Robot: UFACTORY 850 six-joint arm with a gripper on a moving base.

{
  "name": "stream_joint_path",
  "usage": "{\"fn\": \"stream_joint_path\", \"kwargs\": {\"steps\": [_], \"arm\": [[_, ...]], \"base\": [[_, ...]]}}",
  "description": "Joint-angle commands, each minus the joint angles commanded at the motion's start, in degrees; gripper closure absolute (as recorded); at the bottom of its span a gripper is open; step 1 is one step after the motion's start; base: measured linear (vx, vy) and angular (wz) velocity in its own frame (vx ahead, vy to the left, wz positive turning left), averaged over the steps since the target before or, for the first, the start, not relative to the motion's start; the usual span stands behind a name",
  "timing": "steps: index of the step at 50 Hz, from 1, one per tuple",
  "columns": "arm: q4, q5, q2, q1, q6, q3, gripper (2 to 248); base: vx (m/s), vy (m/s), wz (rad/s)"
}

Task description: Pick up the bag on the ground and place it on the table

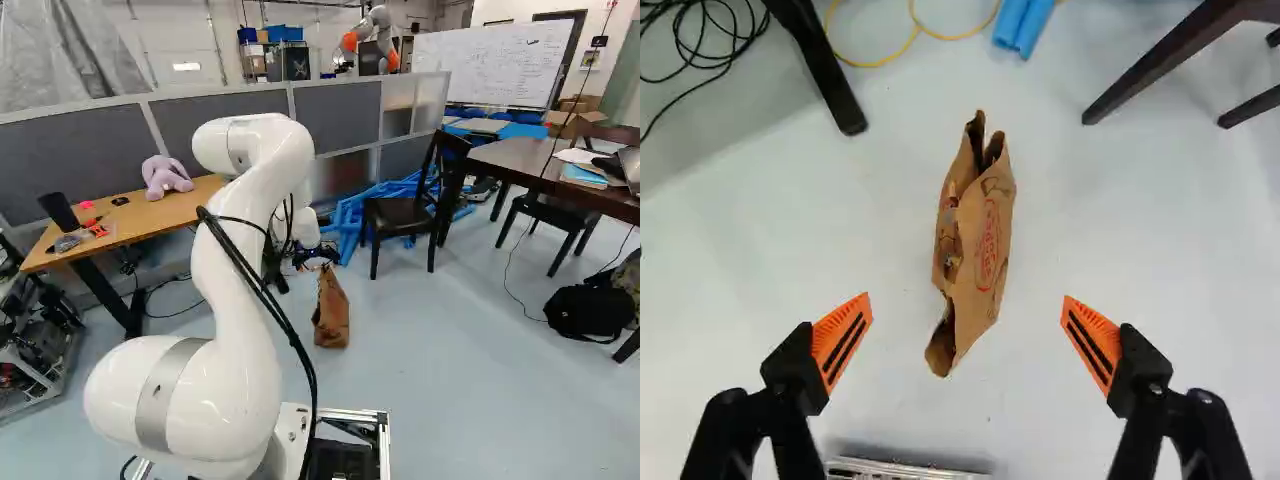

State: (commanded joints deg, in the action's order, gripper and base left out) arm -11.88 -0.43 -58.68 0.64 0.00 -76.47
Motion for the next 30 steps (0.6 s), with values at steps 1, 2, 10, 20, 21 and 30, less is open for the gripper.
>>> {"fn": "stream_joint_path", "kwargs": {"steps": [1, 2, 10, 20, 21, 30], "arm": [[0.0, -0.3, -0.2, 0.0, 0.0, -0.1, 3], [0.0, -0.6, -0.4, 0.0, 0.0, -0.3, 3], [0.0, -2.8, -2.0, 0.0, 0.0, -1.4, 3], [0.0, -5.6, -4.0, 0.0, 0.0, -2.8, 3], [0.0, -5.9, -4.2, 0.0, 0.0, -3.0, 3], [0.0, -8.4, -6.0, 0.0, 0.0, -4.3, 3]], "base": [[0.0, 0.0, 0.0], [0.0, 0.0, 0.0], [0.0, 0.0, 0.0], [0.0, 0.0, 0.0], [0.0, 0.0, 0.0], [0.0, 0.0, 0.0]]}}
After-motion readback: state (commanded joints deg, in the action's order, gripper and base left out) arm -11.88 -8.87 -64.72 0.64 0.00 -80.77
